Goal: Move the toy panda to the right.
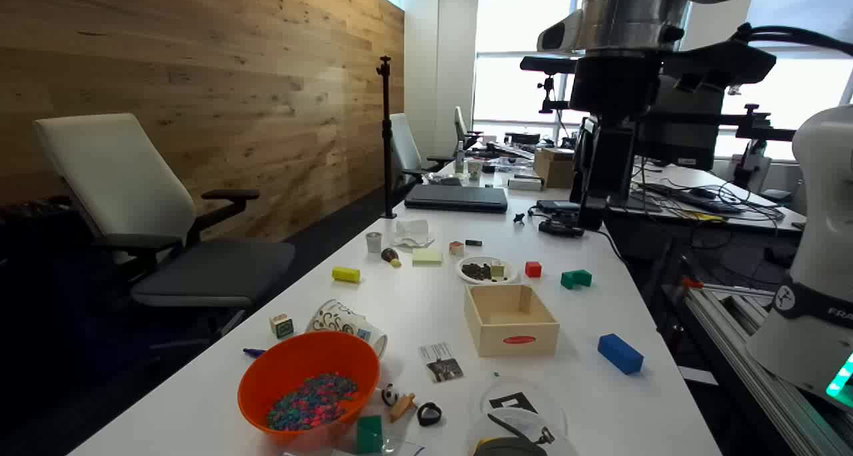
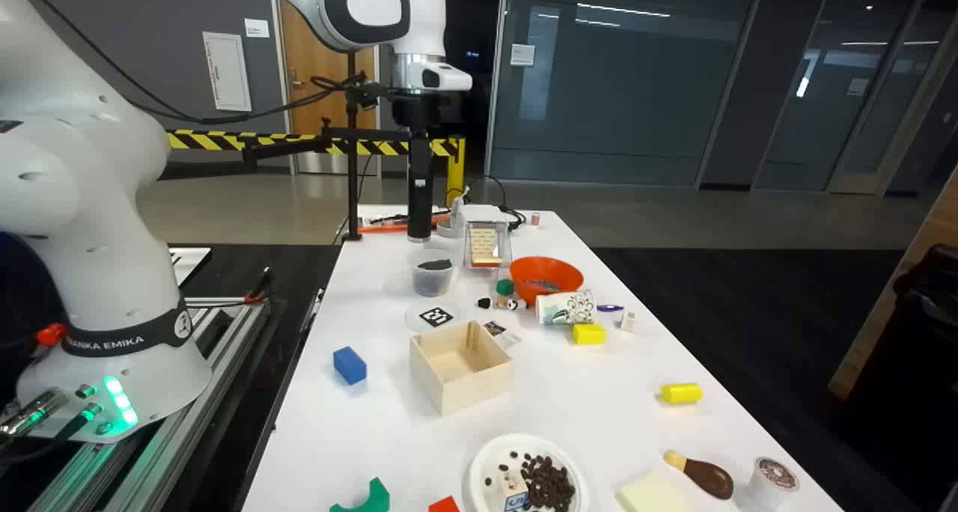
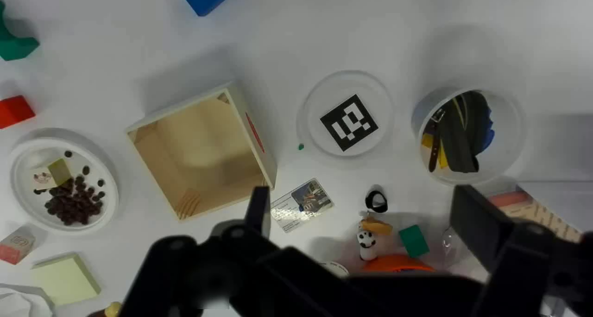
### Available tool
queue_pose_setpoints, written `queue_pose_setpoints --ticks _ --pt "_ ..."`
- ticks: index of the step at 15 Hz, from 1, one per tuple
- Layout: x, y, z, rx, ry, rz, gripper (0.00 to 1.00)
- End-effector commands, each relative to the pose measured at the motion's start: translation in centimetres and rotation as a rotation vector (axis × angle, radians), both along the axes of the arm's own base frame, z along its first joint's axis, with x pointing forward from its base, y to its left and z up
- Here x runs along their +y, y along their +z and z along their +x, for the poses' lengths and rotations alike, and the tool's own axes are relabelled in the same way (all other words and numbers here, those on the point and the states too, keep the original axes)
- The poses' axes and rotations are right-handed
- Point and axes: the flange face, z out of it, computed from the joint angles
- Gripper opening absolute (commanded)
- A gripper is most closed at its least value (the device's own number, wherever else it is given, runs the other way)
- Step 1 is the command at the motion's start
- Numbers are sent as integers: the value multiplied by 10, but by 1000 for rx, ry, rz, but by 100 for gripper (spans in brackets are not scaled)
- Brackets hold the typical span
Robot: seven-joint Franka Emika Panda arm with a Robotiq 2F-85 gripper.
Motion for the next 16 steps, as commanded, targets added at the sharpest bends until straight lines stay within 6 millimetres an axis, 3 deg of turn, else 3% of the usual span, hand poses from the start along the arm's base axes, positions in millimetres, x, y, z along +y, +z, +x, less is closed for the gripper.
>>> queue_pose_setpoints --ticks 1,7,10,16 --pt "0 0 0 1 0 0 100" --pt "0 0 0 1 0 0 100" --pt "8 -13 23 4 -24 36 100" --pt "63 -37 81 -48 31 71 100"
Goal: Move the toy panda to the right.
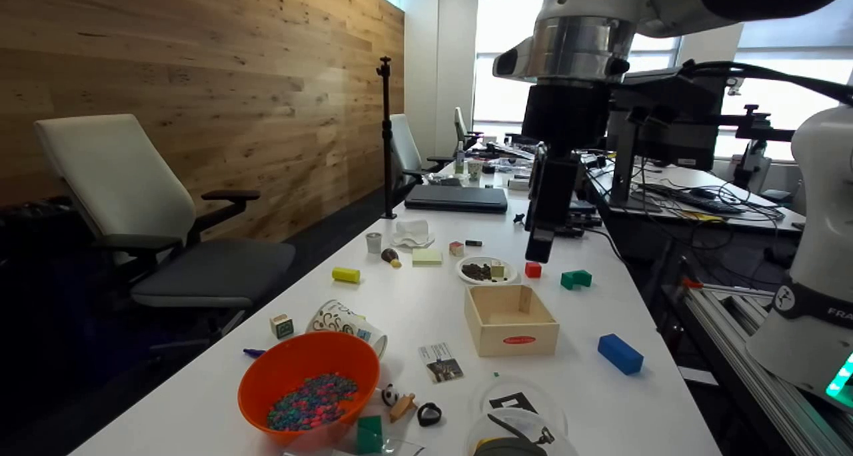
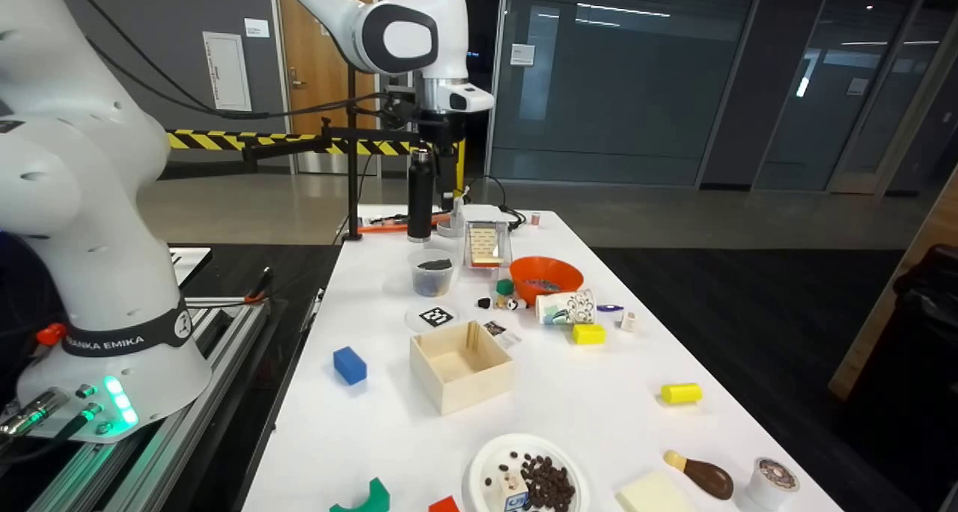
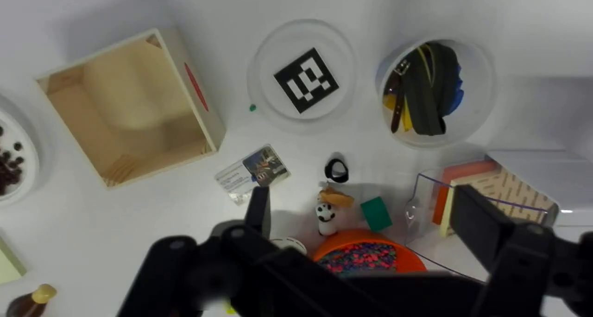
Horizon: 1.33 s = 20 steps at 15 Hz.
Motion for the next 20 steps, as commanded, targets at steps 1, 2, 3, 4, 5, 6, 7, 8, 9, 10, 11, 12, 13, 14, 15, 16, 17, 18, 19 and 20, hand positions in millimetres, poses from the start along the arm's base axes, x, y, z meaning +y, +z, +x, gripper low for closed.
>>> queue_pose_setpoints --ticks 1,2,3,4,5,6,7,8,9,10,11,12,13,14,15,16,17,18,19,20 --pt "33 -13 45 -14 -13 17 100" --pt "35 -18 55 -19 -26 17 100" --pt "37 -22 64 -17 -38 17 100" --pt "38 -27 72 -16 -59 14 100" --pt "39 -32 79 -13 -71 9 100" --pt "40 -38 86 -3 -80 3 100" --pt "40 -45 92 3 -88 -3 100" --pt "41 -51 97 8 -96 -14 100" --pt "42 -59 102 14 -97 -22 100" --pt "43 -64 106 21 -97 -29 100" --pt "44 -71 110 27 -97 -33 100" --pt "45 -77 114 32 -92 -36 100" --pt "47 -84 118 38 -86 -35 100" --pt "48 -90 123 42 -80 -28 100" --pt "48 -95 127 47 -78 -29 100" --pt "47 -100 132 52 -77 -26 100" --pt "44 -103 134 61 -78 -31 100" --pt "42 -98 122 70 -88 -16 100" --pt "41 -102 124 76 -92 -18 100" --pt "40 -104 124 79 -93 -20 100"
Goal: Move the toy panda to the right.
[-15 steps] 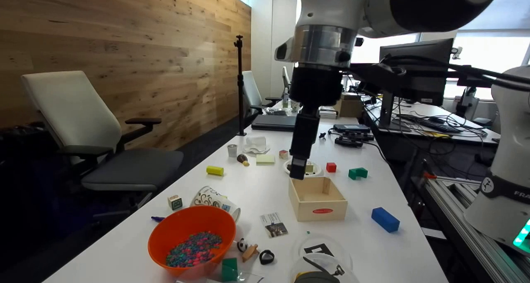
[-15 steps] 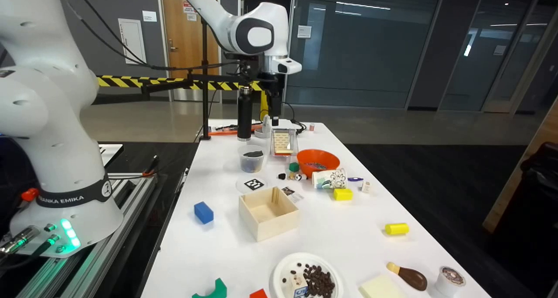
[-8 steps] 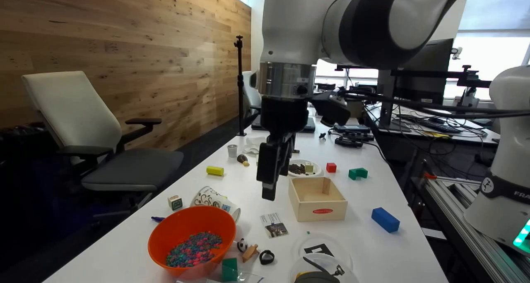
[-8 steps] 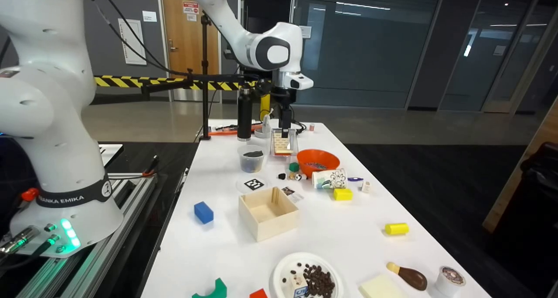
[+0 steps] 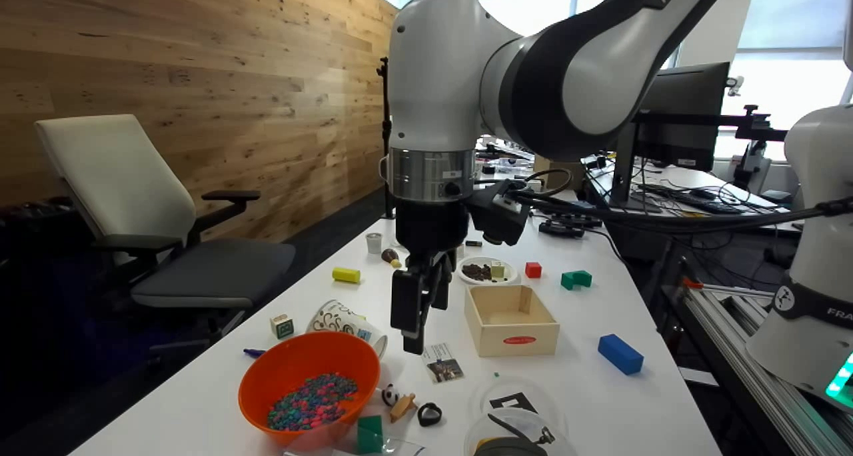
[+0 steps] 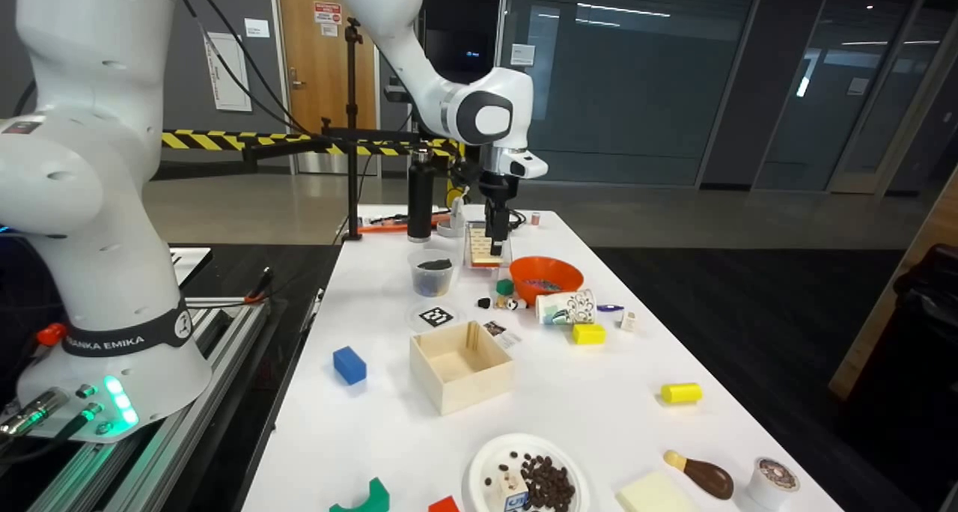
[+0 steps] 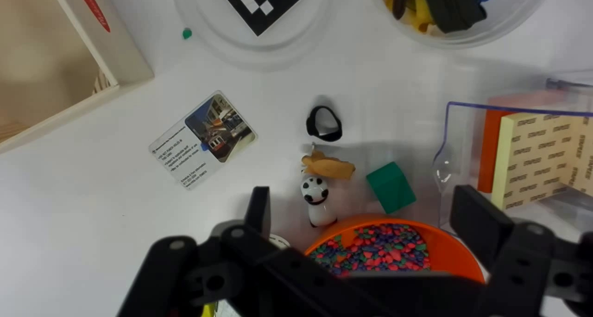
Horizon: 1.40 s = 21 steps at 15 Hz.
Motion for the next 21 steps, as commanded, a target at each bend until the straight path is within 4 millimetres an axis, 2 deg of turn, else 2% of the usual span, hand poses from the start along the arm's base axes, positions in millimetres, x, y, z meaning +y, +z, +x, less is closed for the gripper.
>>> queue_pose_setpoints --ticks 1,4,8,11,16,21 --pt "0 1 0 0 0 0 100" --pt "-3 -3 1 -5 32 -30 100" --pt "-25 -17 11 -21 74 -54 100" --pt "-34 -33 17 -1 132 -6 100" --pt "-36 -65 19 67 270 110 100" --pt "-46 -74 27 32 251 182 100"
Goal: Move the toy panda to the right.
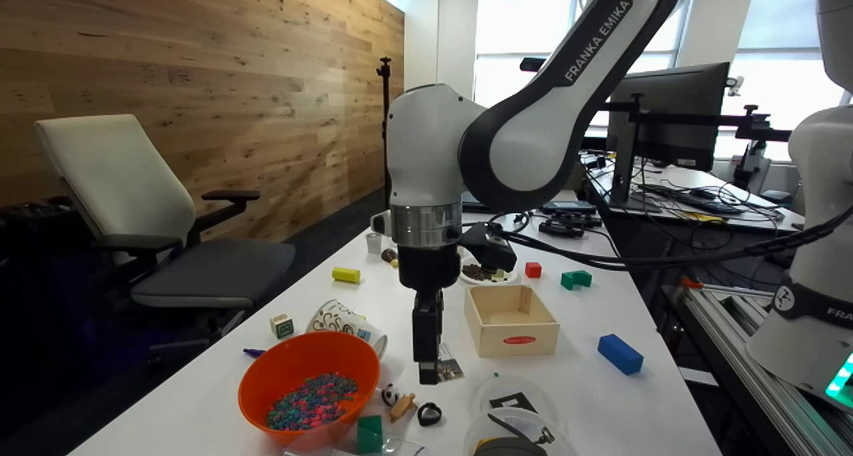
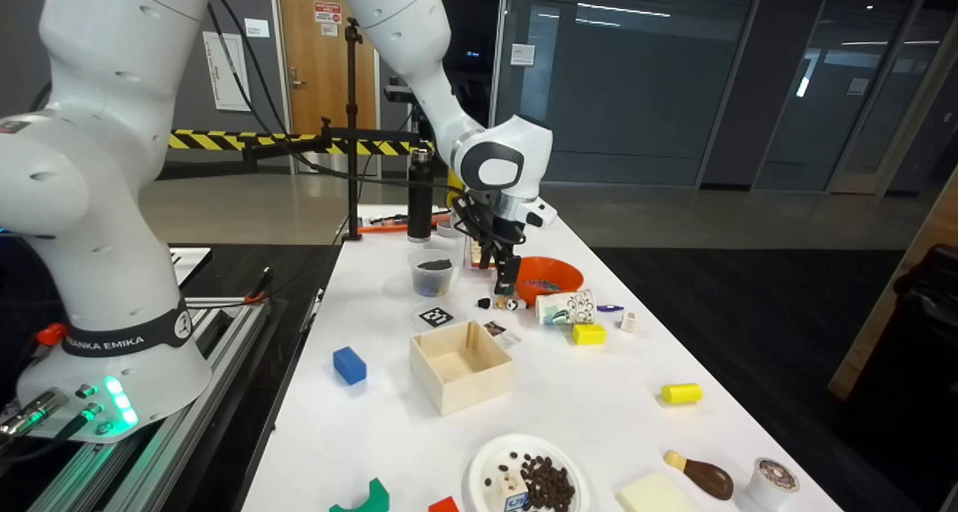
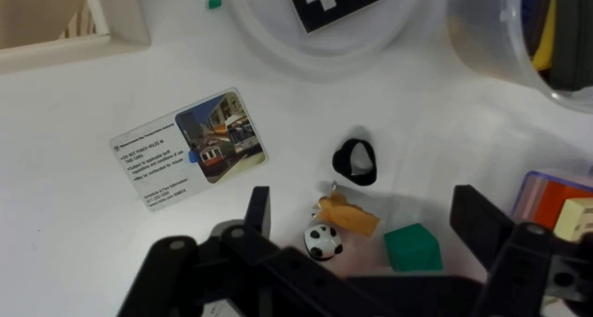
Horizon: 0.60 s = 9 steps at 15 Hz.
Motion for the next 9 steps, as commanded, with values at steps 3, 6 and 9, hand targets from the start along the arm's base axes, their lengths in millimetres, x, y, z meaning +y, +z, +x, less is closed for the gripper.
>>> queue_pose_setpoints --ticks 3,6,9 --pt "-1 -3 15 -82 -50 113 100" --pt "1 -9 17 -116 -49 100 100" --pt "-1 -13 18 -138 -55 91 100"
